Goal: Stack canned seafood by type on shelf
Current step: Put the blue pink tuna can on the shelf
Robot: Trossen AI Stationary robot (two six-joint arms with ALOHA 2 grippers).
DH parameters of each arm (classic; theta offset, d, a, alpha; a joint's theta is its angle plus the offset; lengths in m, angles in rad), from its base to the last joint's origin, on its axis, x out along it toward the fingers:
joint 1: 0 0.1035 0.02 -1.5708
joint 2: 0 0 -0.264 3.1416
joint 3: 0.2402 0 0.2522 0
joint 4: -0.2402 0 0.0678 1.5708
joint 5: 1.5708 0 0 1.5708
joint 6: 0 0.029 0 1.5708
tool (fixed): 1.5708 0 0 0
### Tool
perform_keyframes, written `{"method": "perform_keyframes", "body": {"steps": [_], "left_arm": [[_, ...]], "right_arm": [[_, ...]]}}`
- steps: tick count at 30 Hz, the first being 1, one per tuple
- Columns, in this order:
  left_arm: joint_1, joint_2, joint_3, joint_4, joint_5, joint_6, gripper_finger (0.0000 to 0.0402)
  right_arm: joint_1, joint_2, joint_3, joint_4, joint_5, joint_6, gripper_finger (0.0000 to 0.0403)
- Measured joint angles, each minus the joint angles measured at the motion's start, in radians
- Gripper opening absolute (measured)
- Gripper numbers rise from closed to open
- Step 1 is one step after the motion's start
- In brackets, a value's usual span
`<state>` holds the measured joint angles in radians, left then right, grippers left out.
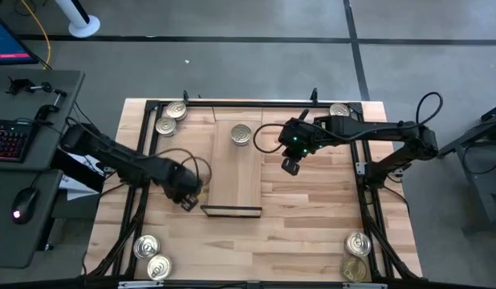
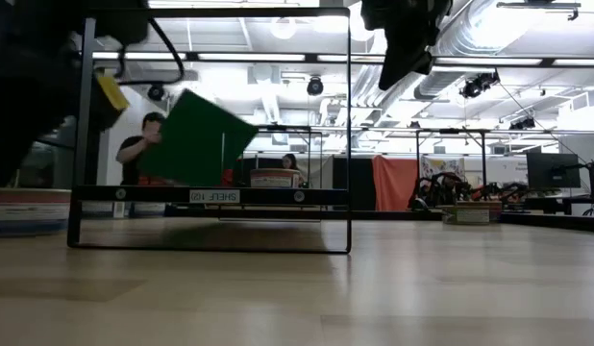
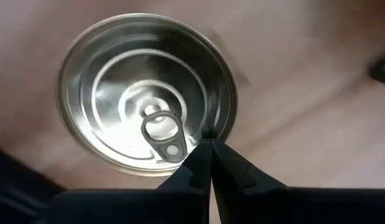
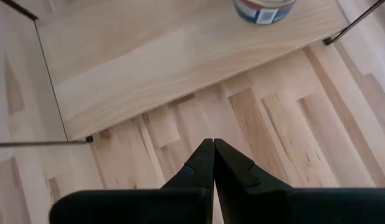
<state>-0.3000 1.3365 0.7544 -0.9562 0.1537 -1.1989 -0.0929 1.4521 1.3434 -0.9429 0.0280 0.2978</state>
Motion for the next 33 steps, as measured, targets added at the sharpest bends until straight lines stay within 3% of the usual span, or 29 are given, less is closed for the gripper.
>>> {"method": "perform_keyframes", "body": {"steps": [8, 14, 17, 23, 27, 30, 33], "left_arm": [[-0.207, 0.000, 0.002, 0.173, 0.049, -0.233, 0.0000], [-0.313, -0.001, 0.005, 0.360, 0.048, -0.249, 0.0000], [-0.332, -0.001, 0.044, 0.357, 0.003, -0.244, 0.0000], [-0.336, -0.022, 0.175, 0.160, -0.251, -0.003, 0.0000], [-0.336, -0.032, 0.183, 0.045, -0.335, 0.228, 0.0000], [-0.336, -0.033, 0.158, -0.038, -0.350, 0.373, 0.0000], [-0.335, -0.034, 0.122, -0.083, -0.393, 0.453, 0.0000]], "right_arm": [[0.028, 0.000, 0.000, -0.010, 0.002, -0.011, 0.0000], [0.037, 0.000, 0.000, -0.010, -0.011, -0.070, 0.0000], [0.037, 0.000, 0.000, -0.010, -0.012, -0.104, 0.0000], [0.037, 0.000, 0.000, 0.053, -0.098, -0.145, 0.0000], [0.062, 0.000, 0.000, 0.067, -0.203, -0.107, 0.0000], [0.116, 0.000, 0.000, 0.043, -0.190, -0.034, 0.0000], [0.191, 0.000, 0.000, 0.045, -0.107, 0.079, 0.0000]]}}
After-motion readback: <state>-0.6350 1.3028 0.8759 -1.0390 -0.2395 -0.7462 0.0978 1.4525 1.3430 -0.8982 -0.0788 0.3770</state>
